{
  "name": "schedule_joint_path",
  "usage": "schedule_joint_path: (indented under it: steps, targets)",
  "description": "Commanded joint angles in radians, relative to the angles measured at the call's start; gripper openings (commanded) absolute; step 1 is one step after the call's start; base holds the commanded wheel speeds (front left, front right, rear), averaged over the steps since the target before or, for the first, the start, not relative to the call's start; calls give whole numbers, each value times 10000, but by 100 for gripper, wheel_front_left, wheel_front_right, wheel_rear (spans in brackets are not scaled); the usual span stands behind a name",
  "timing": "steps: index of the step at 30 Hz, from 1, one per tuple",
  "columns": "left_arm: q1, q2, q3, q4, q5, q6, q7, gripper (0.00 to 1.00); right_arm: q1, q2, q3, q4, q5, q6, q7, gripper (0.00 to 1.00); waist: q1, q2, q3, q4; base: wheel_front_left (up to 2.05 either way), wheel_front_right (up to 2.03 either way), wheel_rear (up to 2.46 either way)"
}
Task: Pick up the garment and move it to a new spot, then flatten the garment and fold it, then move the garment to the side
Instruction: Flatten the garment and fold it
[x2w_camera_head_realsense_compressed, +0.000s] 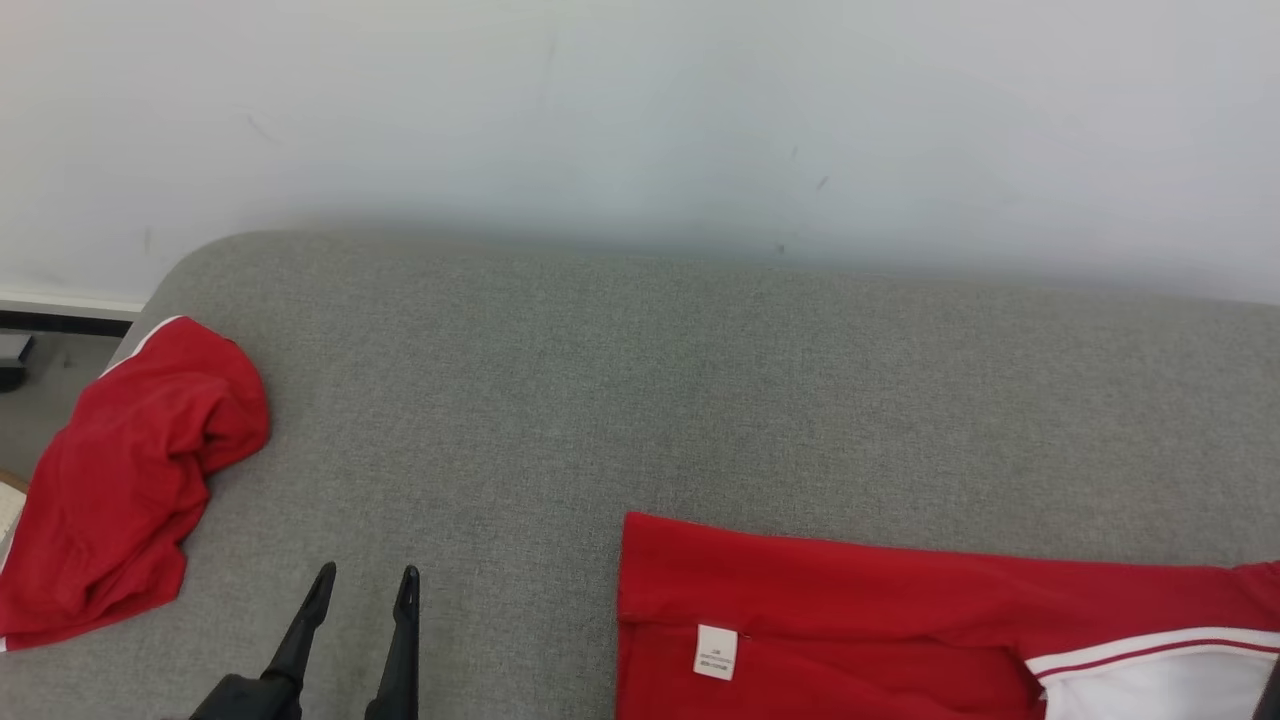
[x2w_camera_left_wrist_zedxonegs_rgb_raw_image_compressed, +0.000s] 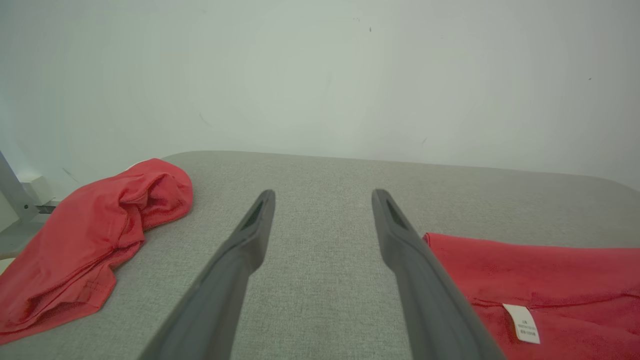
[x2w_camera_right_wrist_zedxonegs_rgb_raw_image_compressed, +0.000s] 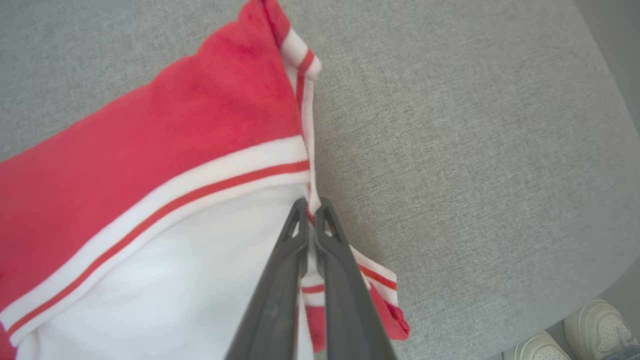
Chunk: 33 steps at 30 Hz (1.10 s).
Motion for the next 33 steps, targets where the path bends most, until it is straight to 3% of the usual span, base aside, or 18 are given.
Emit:
schedule_joint_path:
  steps: [1,6,10,14,16,21,27,33]
  targets:
    - [195,-23,3,-65,-69,69,26,100,70,-197,-267,-161,-193,-26,109,0,-1,-1,-83,-60,0,0,0]
    - [431,-83,-45,-206,-95,178,32,100,364,-474,-1019,-833,-434,-26,581,0,-1,-1,-251,-210,0,0,0]
    - [607,-91,-54,-280,-140,252,27,100,526,-411,-863,-1635,-276,-25,1098,0,-1,-1,-381,-381,0,0,0]
    - [748,-82,5,-297,-250,238,-46,100,606,3,33,-2679,525,-23,1797,0,-1,-1,-530,-589,0,0,0]
    - [780,-103,-20,-209,-327,213,-106,100,782,299,1060,-3589,1274,-23,2459,0,-1,-1,-638,-682,0,0,0]
    - [688,-167,-94,-34,-358,171,-176,100,954,702,2994,-4566,2234,-23,3245,0,-1,-1,-738,-707,0,0,0]
    - [518,-290,-313,118,-282,120,-197,100,573,1060,4587,-4038,2815,-23,3057,0,-1,-1,-729,-460,0,0,0]
    - [484,-388,-530,-52,-107,273,-80,100,-110,1176,5394,-2737,2996,-23,2169,0,-1,-1,-635,-81,0,0,0]
